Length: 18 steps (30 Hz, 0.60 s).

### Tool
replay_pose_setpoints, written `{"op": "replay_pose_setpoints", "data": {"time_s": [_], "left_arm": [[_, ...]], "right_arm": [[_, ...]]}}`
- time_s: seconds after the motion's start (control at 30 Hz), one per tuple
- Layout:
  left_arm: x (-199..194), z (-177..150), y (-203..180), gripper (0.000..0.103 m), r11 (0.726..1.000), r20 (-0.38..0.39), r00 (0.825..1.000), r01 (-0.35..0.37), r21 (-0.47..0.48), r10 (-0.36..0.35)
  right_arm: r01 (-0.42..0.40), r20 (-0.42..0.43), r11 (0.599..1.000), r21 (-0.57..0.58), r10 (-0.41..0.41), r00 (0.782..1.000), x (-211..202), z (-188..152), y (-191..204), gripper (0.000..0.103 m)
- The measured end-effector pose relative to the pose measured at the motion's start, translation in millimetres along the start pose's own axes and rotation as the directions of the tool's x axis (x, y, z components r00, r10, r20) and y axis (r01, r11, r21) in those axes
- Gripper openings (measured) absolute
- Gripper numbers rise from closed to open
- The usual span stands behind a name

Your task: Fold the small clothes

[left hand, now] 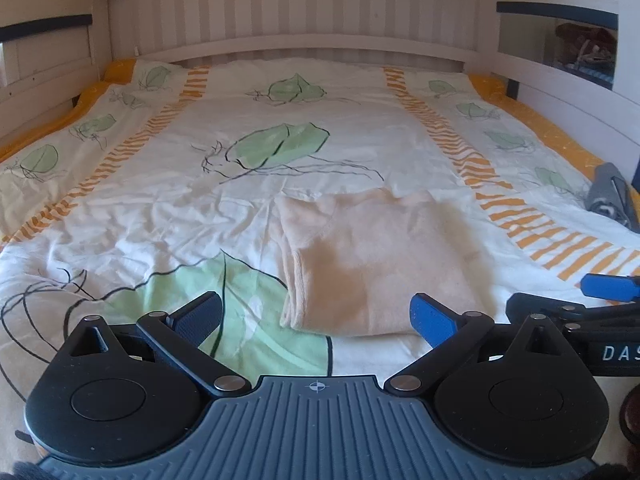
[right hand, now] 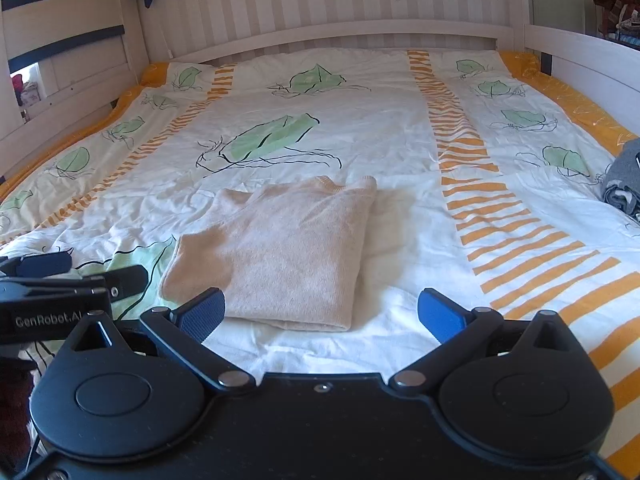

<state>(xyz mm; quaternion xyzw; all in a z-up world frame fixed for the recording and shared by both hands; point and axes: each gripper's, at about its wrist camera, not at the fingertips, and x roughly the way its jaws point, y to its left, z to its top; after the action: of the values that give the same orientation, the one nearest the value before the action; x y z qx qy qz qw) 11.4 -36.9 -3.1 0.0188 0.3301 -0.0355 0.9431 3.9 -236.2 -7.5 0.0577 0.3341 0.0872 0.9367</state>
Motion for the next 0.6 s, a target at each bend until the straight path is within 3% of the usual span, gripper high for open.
{"op": "replay_pose_setpoints", "data": {"time_s": [0.23,0.6], "left_arm": [[9,-5,-2,0.101,0.998,-0.087,0.996,0.030,-0.057,-0.035],[14,-8,-2,0.101,0.996,-0.127,0.992,0.008,-0.090,-0.020]], "right_arm": [[0.029,-0.027,0.999,0.032,-0.028,0.999,-2,-5,-5,0.102],[0.039,-0.057,0.998,0.054,-0.036,0.998,0,-8,-7,0.102]]}}
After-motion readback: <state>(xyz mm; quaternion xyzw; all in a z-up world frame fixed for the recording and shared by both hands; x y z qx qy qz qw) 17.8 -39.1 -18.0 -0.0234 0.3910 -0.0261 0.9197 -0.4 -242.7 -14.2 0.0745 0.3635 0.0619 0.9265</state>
